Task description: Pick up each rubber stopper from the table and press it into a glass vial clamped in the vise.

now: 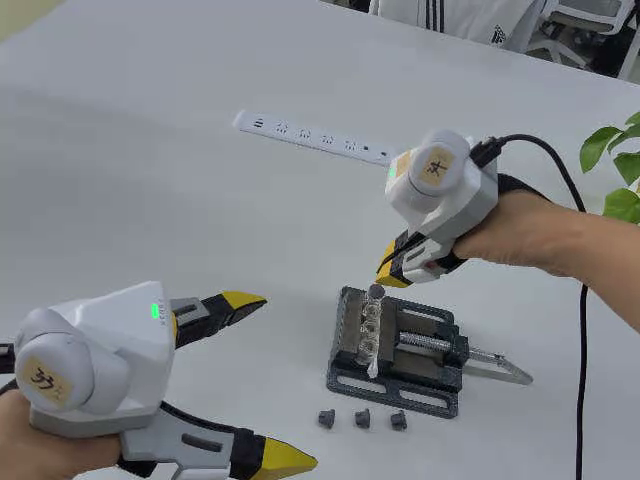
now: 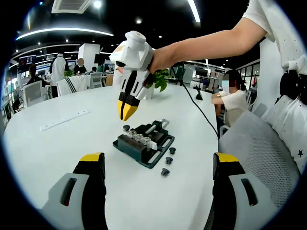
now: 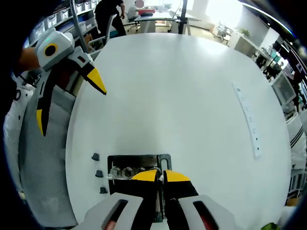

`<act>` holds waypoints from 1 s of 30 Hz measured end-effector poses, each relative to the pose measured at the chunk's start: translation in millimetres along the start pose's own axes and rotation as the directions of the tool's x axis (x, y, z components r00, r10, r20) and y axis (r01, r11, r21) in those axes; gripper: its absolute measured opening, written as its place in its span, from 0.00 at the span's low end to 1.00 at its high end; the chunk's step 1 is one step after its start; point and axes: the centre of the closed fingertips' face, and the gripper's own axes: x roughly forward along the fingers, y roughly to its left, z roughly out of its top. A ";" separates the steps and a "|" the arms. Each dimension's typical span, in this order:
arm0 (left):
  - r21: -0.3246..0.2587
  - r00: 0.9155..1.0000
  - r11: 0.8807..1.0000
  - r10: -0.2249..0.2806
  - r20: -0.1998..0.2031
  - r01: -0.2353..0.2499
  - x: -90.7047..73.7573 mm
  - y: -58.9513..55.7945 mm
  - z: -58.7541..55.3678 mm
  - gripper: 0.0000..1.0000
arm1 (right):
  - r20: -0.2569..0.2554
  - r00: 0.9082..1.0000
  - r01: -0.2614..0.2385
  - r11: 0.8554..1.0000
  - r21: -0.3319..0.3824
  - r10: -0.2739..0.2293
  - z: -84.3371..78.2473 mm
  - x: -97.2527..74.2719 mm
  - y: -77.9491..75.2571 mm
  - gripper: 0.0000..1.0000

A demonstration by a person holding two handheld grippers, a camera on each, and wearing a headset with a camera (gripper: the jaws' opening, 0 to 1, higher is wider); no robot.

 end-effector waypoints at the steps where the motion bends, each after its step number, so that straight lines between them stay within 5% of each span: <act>1: 0.001 1.000 1.000 -0.001 -0.001 0.001 0.1 -0.3 0.1 0.92 | 0.013 1.000 0.000 1.000 0.010 0.000 1.0 -1.5 -1.3 0.02; 15: 0.021 0.999 0.999 -0.029 -0.019 0.030 1.0 -7.7 0.8 0.92 | 0.126 0.989 0.061 0.994 0.090 -0.072 -11.1 -37.9 7.6 0.14; 30: 0.046 0.996 0.997 -0.062 -0.057 0.065 2.1 -16.6 -2.7 0.89 | 0.264 0.949 0.119 0.969 0.217 -0.176 -33.9 -77.5 31.0 0.25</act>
